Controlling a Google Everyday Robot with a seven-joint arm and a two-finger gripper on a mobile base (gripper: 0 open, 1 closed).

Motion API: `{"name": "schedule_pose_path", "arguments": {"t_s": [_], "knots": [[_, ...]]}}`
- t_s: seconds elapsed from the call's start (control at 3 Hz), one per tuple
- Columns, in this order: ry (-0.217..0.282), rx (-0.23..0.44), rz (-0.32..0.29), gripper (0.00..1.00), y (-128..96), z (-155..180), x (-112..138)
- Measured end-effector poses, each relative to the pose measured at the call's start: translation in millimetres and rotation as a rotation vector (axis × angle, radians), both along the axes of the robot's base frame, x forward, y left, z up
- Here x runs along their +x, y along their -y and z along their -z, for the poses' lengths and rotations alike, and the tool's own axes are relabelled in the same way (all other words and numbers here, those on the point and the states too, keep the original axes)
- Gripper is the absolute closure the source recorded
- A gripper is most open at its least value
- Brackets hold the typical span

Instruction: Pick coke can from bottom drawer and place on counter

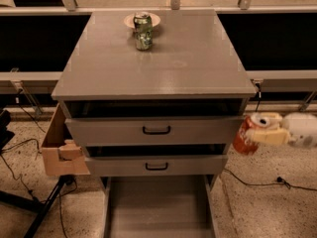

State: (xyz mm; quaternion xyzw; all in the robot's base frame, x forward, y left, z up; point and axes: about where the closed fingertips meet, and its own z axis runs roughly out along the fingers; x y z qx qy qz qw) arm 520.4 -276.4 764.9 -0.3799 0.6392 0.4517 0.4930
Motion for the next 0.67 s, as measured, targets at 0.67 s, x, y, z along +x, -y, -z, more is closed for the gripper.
{"name": "schedule_pose_path", "arguments": {"t_s": [0.67], "knots": [[0.062,0.007,0.144,1.0,24.0,-153.2,85.6]]}}
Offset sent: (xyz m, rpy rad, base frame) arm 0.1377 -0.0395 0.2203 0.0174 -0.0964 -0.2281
